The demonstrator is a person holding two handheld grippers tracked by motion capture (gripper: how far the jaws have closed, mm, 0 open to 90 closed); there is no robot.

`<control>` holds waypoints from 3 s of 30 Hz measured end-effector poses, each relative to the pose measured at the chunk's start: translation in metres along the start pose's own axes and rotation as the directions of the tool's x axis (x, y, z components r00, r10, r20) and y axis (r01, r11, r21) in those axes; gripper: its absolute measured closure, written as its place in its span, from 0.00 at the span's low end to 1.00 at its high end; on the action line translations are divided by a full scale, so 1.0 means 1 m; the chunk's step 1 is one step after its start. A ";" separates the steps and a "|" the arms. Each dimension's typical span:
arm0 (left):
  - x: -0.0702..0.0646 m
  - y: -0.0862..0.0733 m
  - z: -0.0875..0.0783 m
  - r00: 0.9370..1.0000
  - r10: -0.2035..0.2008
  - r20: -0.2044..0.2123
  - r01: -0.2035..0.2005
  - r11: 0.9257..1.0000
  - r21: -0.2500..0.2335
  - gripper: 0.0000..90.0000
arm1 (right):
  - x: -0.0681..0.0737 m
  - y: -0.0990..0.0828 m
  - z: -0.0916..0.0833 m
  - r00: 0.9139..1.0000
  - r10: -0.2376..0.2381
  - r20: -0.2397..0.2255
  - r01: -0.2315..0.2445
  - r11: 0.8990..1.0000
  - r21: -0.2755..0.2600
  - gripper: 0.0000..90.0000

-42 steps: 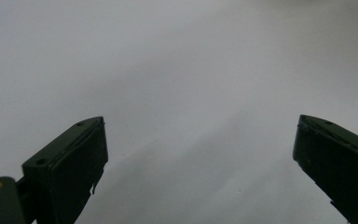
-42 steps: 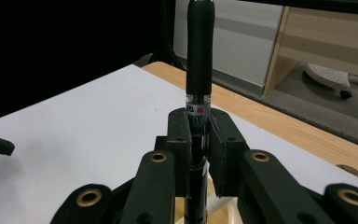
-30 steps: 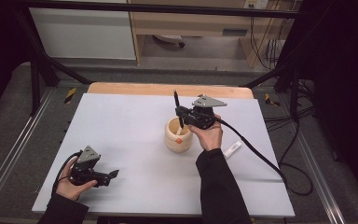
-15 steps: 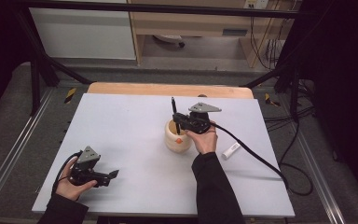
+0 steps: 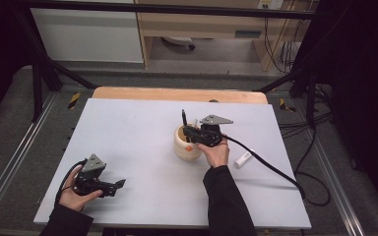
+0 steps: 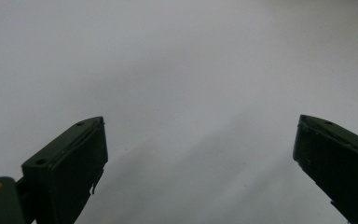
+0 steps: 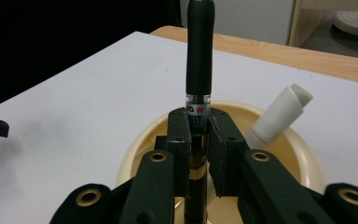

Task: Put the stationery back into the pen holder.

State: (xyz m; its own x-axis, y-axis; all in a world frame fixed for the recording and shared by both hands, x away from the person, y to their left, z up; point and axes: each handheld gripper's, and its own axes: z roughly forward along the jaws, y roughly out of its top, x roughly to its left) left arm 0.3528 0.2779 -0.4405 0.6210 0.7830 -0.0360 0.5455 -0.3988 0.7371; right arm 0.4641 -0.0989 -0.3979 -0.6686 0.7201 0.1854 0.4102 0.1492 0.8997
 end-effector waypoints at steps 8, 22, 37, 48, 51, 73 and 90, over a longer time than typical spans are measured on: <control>0.000 0.000 0.001 1.000 -0.002 0.001 0.002 1.000 0.003 0.03 | -0.001 -0.005 -0.003 1.000 0.011 0.008 -0.011 0.999 0.030 0.87; 0.001 0.000 0.001 1.000 -0.012 0.000 0.012 1.000 0.003 0.03 | 0.001 0.014 -0.041 1.000 -0.021 0.023 0.021 0.999 0.025 0.51; 0.001 0.000 0.001 1.000 -0.023 0.002 0.023 1.000 0.011 0.03 | -0.012 0.009 -0.095 0.994 -0.085 0.062 0.075 0.985 0.155 0.08; 0.000 0.000 0.002 1.000 -0.017 0.006 0.017 1.000 0.016 0.02 | -0.026 -0.018 -0.114 0.989 -0.106 0.103 0.082 0.973 0.216 0.06; 0.000 0.000 0.001 1.000 -0.016 0.005 0.016 1.000 0.017 0.02 | -0.030 -0.025 -0.118 0.988 -0.102 0.115 0.075 0.972 0.225 0.07; -0.001 0.000 0.004 1.000 -0.010 0.008 0.009 1.000 0.026 0.02 | -0.062 -0.064 -0.139 0.972 -0.027 0.233 -0.031 0.970 0.241 0.09; -0.004 0.000 0.007 1.000 -0.007 0.019 0.006 0.999 0.044 0.03 | -0.078 -0.072 -0.146 0.960 -0.031 0.280 -0.031 0.976 0.217 0.55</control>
State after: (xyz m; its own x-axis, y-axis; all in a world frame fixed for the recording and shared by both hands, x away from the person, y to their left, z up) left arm 0.3540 0.2711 -0.4450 0.6278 0.7766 -0.0535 0.5734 -0.4148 0.7065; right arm 0.3964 -0.2652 -0.4194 -0.4809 0.8759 0.0393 0.5556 0.2697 0.7865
